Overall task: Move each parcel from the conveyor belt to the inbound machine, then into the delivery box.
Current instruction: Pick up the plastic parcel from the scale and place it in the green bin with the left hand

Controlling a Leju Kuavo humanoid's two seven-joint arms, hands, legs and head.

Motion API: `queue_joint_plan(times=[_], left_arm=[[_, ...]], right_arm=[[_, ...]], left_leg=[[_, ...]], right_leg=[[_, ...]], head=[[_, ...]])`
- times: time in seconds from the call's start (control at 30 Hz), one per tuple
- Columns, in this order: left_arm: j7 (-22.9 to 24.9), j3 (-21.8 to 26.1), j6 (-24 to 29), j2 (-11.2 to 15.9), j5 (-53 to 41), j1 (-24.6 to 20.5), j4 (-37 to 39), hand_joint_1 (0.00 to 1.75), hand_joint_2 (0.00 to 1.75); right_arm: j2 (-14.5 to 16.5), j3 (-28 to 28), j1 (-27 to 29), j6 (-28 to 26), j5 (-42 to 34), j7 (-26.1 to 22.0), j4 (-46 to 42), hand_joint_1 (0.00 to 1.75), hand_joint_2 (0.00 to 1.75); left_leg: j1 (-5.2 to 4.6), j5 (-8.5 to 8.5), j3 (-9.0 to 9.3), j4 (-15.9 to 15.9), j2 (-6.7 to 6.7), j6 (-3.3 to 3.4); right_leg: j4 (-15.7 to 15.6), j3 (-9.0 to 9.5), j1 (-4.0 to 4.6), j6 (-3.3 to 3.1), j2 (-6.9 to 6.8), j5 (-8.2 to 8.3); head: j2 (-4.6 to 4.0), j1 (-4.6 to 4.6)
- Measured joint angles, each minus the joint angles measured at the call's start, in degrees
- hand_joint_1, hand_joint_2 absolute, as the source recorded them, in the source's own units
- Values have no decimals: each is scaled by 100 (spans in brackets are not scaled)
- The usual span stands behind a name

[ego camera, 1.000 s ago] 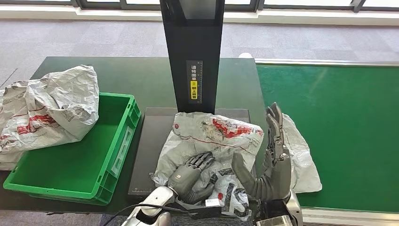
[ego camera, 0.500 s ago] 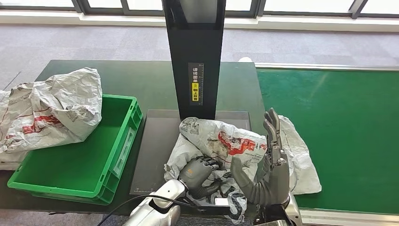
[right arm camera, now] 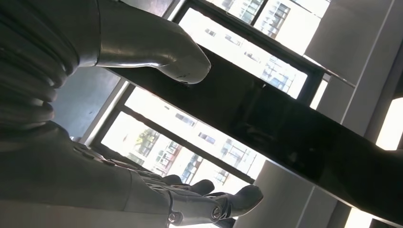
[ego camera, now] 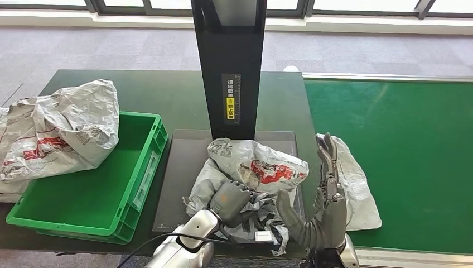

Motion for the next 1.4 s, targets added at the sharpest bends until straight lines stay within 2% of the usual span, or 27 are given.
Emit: queue_joint_plan(times=[0.2,0.27,0.47,0.67,0.77,1.0,1.4], left_arm=[[-275,77,922,43,86,138,-810,175,175],[-332,109,1034,63,125,193,-1064,175,175],[-489,218,1057,96,220,358,-1595,175,175],[-1455,681,1074,105,760,644,-2768,175,175],[-1711,946,1075,107,1011,777,-3337,175,175],[-1772,1720,1083,117,1305,1088,-4692,175,175],[-1823,2163,1083,118,1452,1247,-5364,175,175]], right_arm=[[1,0,72,-66,-4,-3,-44,0,175],[2,0,89,-66,-12,-3,-53,0,175],[8,1,105,-66,-20,-3,-62,0,175],[75,-1,90,-16,-33,-3,-63,0,175],[131,-21,42,62,-34,-2,-63,0,175],[217,-81,-54,110,-31,3,-61,0,175],[255,-85,-92,111,-41,4,-61,0,175]], left_leg=[[0,1,-22,0,-2,-1],[0,-2,-26,0,-2,-1],[0,-6,-35,0,-1,-2],[1,-5,-39,0,0,-3],[3,-5,-42,0,0,-3],[4,-5,-45,0,-3,-3],[5,-5,-49,0,-2,-4]], right_leg=[[2,-19,-1,-1,0,0],[2,-24,0,-1,0,-1],[2,-33,0,-1,0,-3],[4,-38,2,-2,2,-3],[5,-38,4,-4,1,-4],[6,-42,5,-5,-3,-6],[7,-43,6,-6,-1,-5]], head=[[0,0],[0,0],[0,0],[0,2],[0,2],[0,2],[0,2]])
